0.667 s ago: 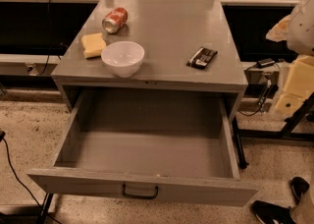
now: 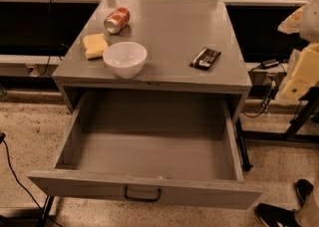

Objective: Place rxbar chocolate into top drawer

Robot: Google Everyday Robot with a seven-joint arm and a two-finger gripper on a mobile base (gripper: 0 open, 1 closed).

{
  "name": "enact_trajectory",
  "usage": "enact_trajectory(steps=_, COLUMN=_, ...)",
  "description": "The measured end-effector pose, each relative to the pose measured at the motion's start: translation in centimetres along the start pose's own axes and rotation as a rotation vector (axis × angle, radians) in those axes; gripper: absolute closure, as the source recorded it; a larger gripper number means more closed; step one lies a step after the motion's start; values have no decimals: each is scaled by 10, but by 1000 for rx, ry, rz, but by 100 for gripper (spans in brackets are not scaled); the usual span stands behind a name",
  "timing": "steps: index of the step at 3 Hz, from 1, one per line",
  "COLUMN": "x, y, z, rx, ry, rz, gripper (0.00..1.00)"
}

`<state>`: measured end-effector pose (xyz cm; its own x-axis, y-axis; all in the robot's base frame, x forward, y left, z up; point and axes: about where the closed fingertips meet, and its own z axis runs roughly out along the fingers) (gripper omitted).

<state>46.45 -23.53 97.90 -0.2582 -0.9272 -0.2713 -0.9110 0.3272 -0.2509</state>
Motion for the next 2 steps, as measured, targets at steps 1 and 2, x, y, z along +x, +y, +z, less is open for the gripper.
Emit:
enact_trajectory(steps=1, x=4, y=-56, z=-1, rx=63, ry=-106, rz=102, gripper=0)
enact_trajectory(steps=2, x=-2, y=-108, z=-10, rx=171, ry=-179, rz=209, gripper=0)
